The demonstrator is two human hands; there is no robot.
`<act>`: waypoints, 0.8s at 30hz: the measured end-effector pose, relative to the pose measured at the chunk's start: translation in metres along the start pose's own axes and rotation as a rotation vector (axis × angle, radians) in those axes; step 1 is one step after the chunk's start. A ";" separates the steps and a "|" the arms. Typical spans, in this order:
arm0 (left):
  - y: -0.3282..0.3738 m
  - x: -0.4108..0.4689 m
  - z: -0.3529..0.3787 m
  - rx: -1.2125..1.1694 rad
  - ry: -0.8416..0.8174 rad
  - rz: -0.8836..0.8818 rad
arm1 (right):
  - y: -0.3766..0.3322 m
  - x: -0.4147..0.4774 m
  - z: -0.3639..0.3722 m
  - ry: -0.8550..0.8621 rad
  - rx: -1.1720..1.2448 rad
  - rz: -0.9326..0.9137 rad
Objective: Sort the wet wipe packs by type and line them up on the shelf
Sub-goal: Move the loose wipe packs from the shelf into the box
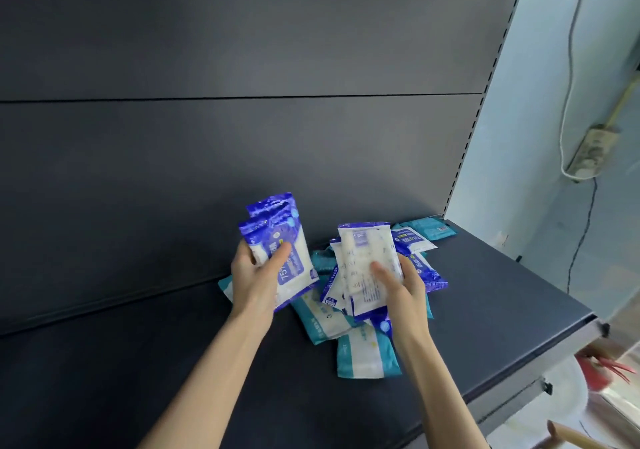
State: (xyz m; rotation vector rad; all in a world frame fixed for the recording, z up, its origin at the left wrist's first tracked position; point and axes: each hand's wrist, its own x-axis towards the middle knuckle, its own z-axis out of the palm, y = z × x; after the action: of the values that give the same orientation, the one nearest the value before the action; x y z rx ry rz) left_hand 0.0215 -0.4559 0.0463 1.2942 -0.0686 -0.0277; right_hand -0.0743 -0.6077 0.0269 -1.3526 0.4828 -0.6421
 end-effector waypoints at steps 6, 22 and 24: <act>0.031 -0.062 -0.042 0.071 -0.139 0.116 | -0.025 -0.073 -0.006 -0.108 0.051 -0.111; -0.065 -0.319 -0.064 0.179 -0.723 -0.432 | 0.045 -0.355 -0.150 0.346 0.164 0.216; -0.081 -0.345 -0.054 0.210 -0.790 -0.470 | 0.052 -0.381 -0.181 0.381 0.058 0.229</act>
State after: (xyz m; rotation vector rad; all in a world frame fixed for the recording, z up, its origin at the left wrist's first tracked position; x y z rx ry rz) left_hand -0.3175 -0.4064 -0.0588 1.4174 -0.4494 -0.9556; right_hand -0.4674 -0.4796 -0.0710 -1.1009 0.9053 -0.7192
